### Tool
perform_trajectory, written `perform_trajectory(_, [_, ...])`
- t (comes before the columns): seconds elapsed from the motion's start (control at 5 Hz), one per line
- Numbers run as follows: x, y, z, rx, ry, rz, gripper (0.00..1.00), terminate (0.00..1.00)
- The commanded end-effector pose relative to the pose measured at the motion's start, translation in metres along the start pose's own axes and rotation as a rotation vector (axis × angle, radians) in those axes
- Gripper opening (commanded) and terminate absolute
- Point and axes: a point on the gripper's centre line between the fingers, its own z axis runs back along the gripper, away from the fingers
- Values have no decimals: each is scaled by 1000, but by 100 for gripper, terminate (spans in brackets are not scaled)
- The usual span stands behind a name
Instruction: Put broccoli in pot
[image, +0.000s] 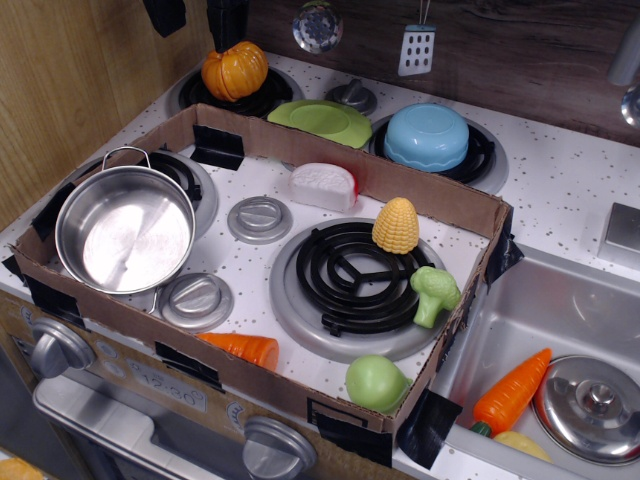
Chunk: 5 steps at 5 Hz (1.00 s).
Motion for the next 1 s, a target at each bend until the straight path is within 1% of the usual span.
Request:
perform_trajectory(0.0, [0,0,0,0,0,0,100,0])
perform_trajectory(0.2, [-9,-22,0,-24,-28,43,100,0])
perform_trajectory(0.4, [-19,-46,9,-46,-51,50,100,0])
perform_trajectory(0.6, [-31,-70,21,-49,-69,87,100,0])
perform_trajectory(0.8, [-42,-102,20,-95,-109,101,100,0])
